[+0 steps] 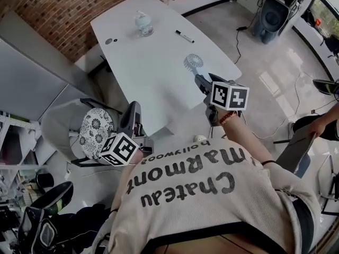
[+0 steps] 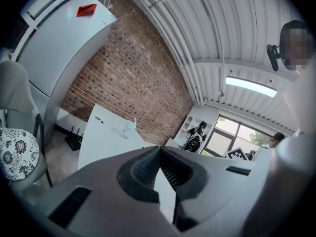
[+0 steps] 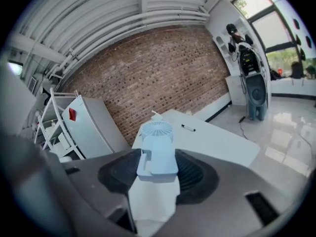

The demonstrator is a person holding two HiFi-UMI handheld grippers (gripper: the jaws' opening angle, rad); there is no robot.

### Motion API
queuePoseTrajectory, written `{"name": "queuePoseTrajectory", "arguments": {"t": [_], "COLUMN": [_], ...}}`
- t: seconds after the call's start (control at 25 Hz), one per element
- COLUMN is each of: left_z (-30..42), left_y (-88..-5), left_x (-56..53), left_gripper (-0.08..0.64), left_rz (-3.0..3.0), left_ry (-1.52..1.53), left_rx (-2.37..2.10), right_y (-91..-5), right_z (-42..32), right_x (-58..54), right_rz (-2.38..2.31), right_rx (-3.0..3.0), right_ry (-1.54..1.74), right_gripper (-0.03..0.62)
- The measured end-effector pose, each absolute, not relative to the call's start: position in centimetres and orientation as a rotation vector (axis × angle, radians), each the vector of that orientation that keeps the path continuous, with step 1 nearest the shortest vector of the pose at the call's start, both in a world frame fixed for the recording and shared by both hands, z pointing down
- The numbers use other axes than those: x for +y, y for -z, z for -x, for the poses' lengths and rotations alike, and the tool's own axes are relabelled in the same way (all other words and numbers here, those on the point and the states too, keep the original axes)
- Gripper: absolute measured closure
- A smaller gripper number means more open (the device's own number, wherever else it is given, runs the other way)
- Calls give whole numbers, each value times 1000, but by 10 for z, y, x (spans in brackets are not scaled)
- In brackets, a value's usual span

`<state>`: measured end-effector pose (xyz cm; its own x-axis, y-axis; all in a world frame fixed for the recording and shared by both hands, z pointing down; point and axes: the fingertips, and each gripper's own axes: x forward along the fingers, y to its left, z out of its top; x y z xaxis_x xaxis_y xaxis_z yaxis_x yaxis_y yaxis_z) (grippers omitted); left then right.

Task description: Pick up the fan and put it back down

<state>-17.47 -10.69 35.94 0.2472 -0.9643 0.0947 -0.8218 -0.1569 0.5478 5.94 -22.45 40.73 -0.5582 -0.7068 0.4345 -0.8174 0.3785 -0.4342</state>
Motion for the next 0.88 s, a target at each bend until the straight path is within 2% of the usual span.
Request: {"name": "queuePoseTrajectory", "arguments": {"t": [0.68, 0.88], "left_z": [242, 237], "left_y": [-359, -348], "left_x": [-48, -48], "left_gripper": [560, 560], "left_rz": [-2084, -2122], "left_ry": [403, 363], "left_rx": [-1588, -1588], "right_y": [-358, -343], "right_z": [16, 21], "right_x": [-153, -143], "right_rz": [-1412, -1410], "right_rx": [-2605, -2634], "right_ry": [-722, -725], "right_gripper": [373, 373]}}
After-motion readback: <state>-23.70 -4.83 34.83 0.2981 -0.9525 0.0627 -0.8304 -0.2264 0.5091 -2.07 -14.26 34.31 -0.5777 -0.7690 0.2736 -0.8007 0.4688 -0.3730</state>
